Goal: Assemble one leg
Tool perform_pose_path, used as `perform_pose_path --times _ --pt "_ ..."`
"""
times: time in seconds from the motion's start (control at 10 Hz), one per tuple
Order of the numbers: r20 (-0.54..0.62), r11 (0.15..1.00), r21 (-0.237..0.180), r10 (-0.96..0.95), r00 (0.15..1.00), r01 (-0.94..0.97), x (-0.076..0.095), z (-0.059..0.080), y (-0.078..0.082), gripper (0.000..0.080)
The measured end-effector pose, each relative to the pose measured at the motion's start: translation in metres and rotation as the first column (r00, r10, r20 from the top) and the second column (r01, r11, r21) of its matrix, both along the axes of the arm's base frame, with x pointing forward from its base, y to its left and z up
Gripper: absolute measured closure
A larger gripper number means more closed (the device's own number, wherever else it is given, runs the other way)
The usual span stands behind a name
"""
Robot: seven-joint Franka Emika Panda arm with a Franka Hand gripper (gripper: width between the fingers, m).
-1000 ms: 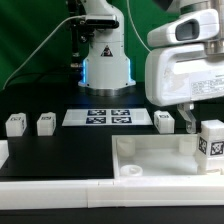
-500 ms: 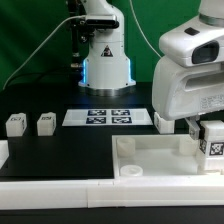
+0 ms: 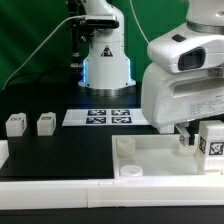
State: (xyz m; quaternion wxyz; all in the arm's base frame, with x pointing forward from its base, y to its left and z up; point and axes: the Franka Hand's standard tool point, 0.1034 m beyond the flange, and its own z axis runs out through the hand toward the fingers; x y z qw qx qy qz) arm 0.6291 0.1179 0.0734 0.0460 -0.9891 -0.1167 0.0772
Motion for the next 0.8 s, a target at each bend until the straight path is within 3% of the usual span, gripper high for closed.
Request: perform_pose_path --times 0.2,0.4,0.5,0.6,0.8 --pt "0.007 1.000 0.001 -0.004 1.000 0.004 0.0019 -0.0015 -0.0014 0.0150" --pt "0.004 0.999 -0.005 -0.045 0.999 0.045 0.0017 -0.0018 -0.0013 0.0383" --pt "0.003 0.999 -0.006 -0.047 0.999 0.047 0.0016 -0.0019 -0.0014 0.0383" --pt "-0.002 0.993 -0.016 -0.120 0.993 0.120 0.0015 -0.0019 -0.0008 0.0508" --pt "-0.012 0.939 -0.054 -0.340 0.940 0.339 0.0012 -0.0021 0.0006 0.0507"
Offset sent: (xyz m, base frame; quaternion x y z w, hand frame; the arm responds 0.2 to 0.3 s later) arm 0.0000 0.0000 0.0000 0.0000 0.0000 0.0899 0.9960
